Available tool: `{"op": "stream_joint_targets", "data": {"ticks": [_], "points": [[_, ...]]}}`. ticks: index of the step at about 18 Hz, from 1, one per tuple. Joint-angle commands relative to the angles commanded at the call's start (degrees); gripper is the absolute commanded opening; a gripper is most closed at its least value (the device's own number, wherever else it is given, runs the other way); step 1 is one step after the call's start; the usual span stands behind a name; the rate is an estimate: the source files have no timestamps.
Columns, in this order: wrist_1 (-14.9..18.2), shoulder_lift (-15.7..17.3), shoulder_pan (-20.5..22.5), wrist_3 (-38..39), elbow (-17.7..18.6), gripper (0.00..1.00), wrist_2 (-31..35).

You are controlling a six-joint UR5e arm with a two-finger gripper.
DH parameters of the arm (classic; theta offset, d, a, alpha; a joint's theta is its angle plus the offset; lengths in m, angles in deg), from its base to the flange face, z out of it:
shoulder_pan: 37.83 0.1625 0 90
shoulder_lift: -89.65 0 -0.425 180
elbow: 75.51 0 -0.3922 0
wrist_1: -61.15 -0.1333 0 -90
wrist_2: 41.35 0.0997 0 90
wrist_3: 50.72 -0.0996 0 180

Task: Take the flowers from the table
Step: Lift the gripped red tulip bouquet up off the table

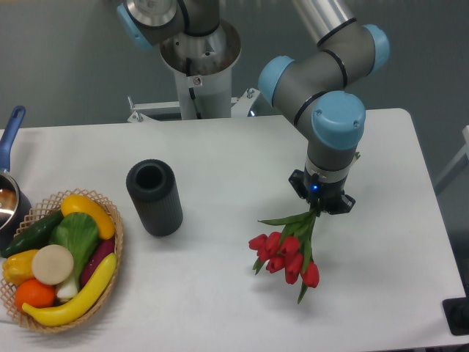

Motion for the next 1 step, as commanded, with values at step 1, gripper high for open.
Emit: {"op": "stream_joint_targets", "data": {"ticks": [1], "points": [[0.35, 0.26, 0.0, -0.44, 0.09, 0.0, 0.09]]}}
